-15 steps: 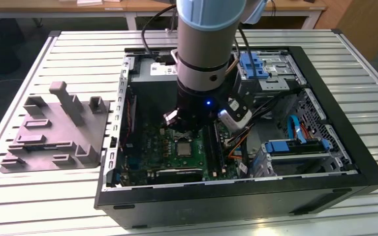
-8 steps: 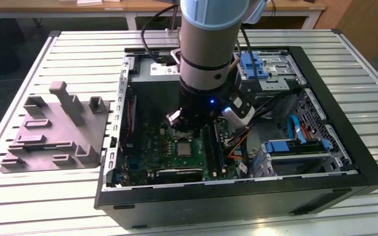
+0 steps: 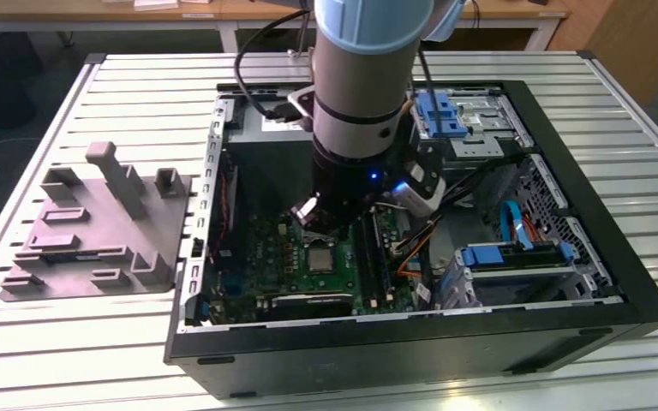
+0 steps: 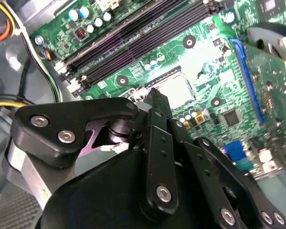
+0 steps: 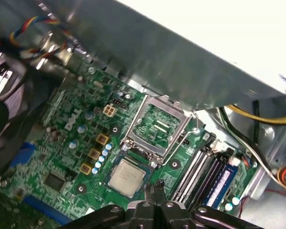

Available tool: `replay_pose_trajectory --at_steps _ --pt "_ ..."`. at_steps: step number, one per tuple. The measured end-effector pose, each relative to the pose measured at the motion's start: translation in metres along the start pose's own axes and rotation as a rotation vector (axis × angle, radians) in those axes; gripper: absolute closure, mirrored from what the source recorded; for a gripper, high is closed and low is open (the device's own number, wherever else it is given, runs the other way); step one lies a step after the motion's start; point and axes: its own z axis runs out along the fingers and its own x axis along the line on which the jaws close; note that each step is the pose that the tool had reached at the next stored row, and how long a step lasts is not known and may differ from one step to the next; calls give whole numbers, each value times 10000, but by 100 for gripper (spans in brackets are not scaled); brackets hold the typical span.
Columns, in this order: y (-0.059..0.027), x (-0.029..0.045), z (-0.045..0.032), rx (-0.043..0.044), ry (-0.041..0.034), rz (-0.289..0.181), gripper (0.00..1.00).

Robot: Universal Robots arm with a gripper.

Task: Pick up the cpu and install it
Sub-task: 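Close the cpu cover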

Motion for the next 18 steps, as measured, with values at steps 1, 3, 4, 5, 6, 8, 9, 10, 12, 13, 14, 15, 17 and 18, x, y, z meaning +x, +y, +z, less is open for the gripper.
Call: replay_pose_trajectory --at_steps 1,3,4,5,6,8,9,10,12,13,14,15,17,18 --pt "0 0 3 3 5 -181 89" --pt "0 0 8 9 16 -541 89" --pt "0 0 11 13 22 -719 89" --pt "0 0 14 16 28 -916 89" --pt "-1 0 16 19 33 -1096 89" --pt "-1 0 18 25 44 -1437 89" --pt "-1 0 19 -5 22 -1538 89" --pt "-2 -2 21 -125 -66 -1591 89" --pt "-3 -4 20 -419 -267 -1642 89" --pt "-3 -5 20 -568 -368 -1669 89" --pt "-4 -6 20 -698 -457 -1697 89" --pt "-5 -7 21 -797 -527 -1726 89" --pt "-7 -11 23 -941 -630 -1787 89" --pt "-8 -13 25 -1009 -678 -1815 89"
